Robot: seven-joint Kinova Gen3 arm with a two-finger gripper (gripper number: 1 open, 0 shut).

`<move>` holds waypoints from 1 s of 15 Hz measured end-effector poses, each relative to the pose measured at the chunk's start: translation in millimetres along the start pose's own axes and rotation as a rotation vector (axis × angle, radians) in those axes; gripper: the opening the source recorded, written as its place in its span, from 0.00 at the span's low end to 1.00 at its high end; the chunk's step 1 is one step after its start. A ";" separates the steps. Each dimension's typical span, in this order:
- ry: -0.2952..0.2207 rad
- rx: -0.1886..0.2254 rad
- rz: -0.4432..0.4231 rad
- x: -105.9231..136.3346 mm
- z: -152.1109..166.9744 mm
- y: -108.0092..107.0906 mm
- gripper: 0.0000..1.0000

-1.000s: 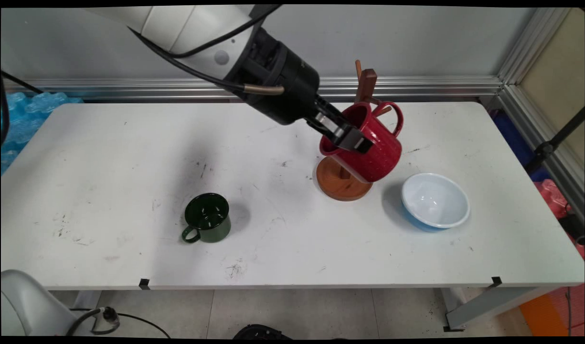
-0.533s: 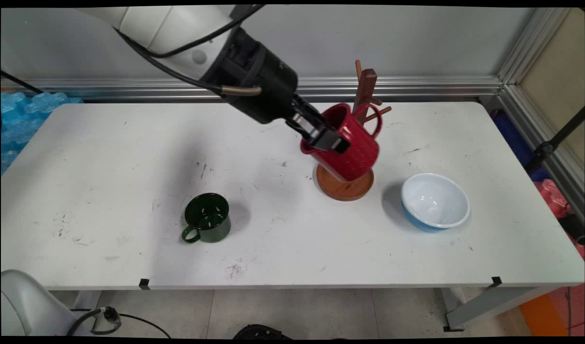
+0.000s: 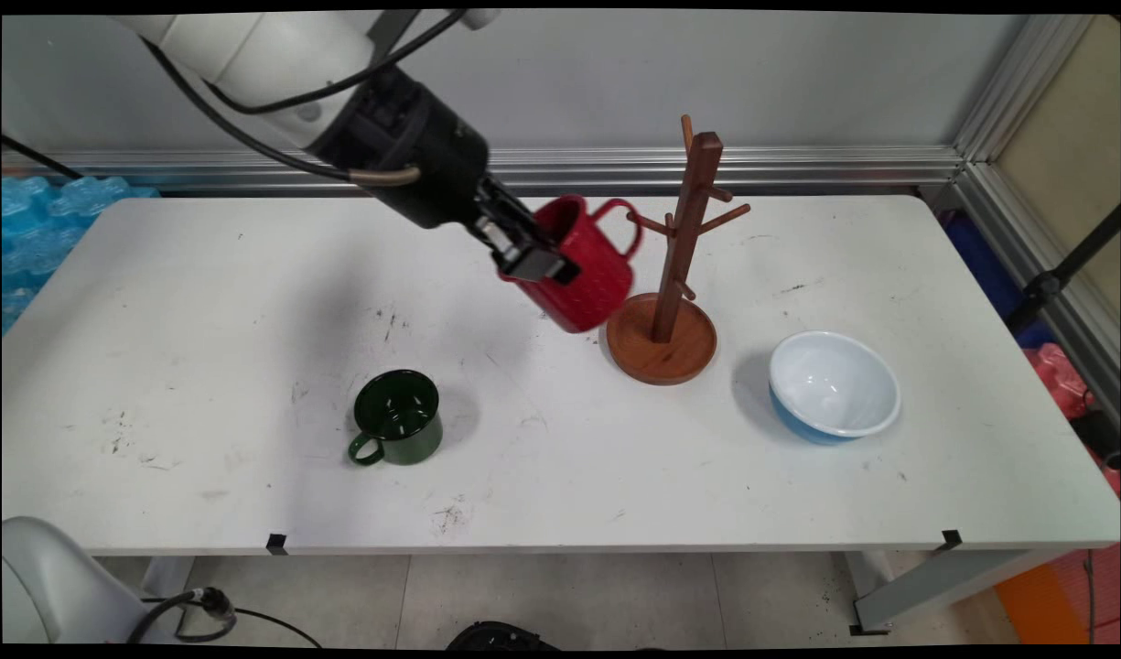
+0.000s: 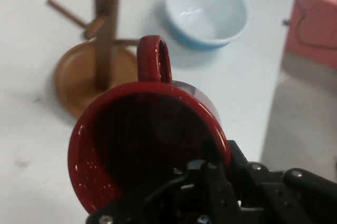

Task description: Place the picked object on the table

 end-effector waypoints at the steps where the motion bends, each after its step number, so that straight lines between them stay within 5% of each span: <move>1: -0.012 0.018 0.006 -2.3 -2.3 -4.8 0.00; 9: -0.124 0.185 0.022 -18.4 -16.1 -44.8 0.00; 15: -0.200 0.272 0.035 -22.5 -12.0 -62.1 0.00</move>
